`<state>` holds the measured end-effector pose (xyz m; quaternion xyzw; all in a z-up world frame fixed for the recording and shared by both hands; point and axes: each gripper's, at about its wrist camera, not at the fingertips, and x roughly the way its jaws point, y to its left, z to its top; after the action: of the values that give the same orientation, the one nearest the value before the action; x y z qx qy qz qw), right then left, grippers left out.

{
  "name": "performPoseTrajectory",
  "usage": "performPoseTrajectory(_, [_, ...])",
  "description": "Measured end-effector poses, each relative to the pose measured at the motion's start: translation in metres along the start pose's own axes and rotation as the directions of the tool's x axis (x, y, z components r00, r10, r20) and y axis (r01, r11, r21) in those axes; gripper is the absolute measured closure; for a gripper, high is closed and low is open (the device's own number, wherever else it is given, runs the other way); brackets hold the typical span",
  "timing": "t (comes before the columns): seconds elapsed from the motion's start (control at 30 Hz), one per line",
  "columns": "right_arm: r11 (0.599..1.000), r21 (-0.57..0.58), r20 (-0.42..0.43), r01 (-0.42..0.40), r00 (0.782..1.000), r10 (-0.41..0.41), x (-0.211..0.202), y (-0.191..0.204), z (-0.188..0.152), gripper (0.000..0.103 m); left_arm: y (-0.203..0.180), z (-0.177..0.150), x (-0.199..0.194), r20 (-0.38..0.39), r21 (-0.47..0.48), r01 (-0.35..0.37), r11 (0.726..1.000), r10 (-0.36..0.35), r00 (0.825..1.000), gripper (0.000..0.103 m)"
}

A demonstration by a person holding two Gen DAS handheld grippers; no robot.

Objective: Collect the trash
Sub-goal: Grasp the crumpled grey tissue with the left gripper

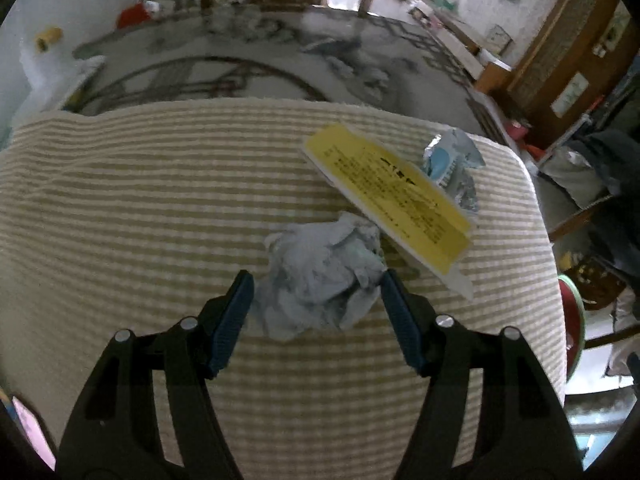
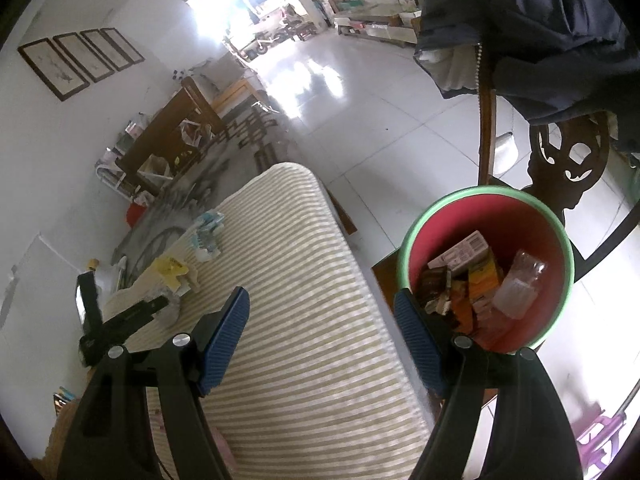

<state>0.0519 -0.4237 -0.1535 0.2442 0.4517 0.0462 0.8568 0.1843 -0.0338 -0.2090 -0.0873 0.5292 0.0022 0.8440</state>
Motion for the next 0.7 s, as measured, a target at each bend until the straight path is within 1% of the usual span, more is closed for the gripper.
performPoseTrajectory(0.03, [1.000,-0.001,0.000,0.003,1.000,-0.003,0.001,0.004,-0.002,0.030,-0.002,0.001,0.002,-0.006,0.013,0.021,1.000,-0.021,1.000,0.047])
performPoseTrajectory(0.07, [1.000,-0.002,-0.001,0.005,1.000,-0.005,0.002,0.010,-0.005,0.030,-0.004,0.001,0.002,-0.002,0.031,0.024,0.999,-0.024,1.000,0.050])
performPoseTrajectory(0.13, [1.000,-0.006,-0.007,0.006,1.000,-0.006,0.006,0.020,-0.009,0.030,-0.006,0.000,0.001,0.001,0.061,0.037,0.997,-0.038,0.999,0.053])
performPoseTrajectory(0.23, [1.000,-0.026,-0.024,-0.001,1.000,0.000,0.015,0.039,-0.015,0.030,0.003,-0.003,-0.006,-0.006,0.061,0.073,0.995,-0.073,0.997,0.058])
performPoseTrajectory(0.33, [0.998,-0.061,-0.043,-0.018,0.999,0.015,0.029,0.062,-0.017,0.030,0.015,-0.011,-0.025,0.005,0.062,0.100,0.993,-0.100,0.995,0.058])
performPoseTrajectory(0.4, [0.995,-0.093,-0.052,-0.031,0.998,0.026,0.040,0.079,-0.014,0.030,0.025,-0.023,-0.044,0.019,0.069,0.114,0.991,-0.115,0.993,0.058])
performPoseTrajectory(0.47, [0.991,-0.125,-0.058,-0.045,0.998,0.038,0.054,0.098,-0.008,0.030,0.032,-0.032,-0.055,0.021,0.078,0.117,0.990,-0.119,0.993,0.058])
performPoseTrajectory(0.53, [0.988,-0.142,-0.064,-0.059,0.997,0.050,0.068,0.114,-0.001,0.030,0.042,-0.049,-0.070,0.020,0.084,0.122,0.989,-0.124,0.992,0.058])
performPoseTrajectory(0.63, [0.985,-0.163,-0.060,-0.057,0.997,0.048,0.100,0.139,0.016,0.029,0.054,-0.068,-0.082,0.010,0.073,0.129,0.989,-0.130,0.992,0.058])
performPoseTrajectory(0.7, [0.986,-0.157,-0.075,-0.051,0.996,0.040,0.129,0.153,0.028,0.029,0.062,-0.082,-0.087,-0.005,0.063,0.134,0.989,-0.133,0.991,0.058])
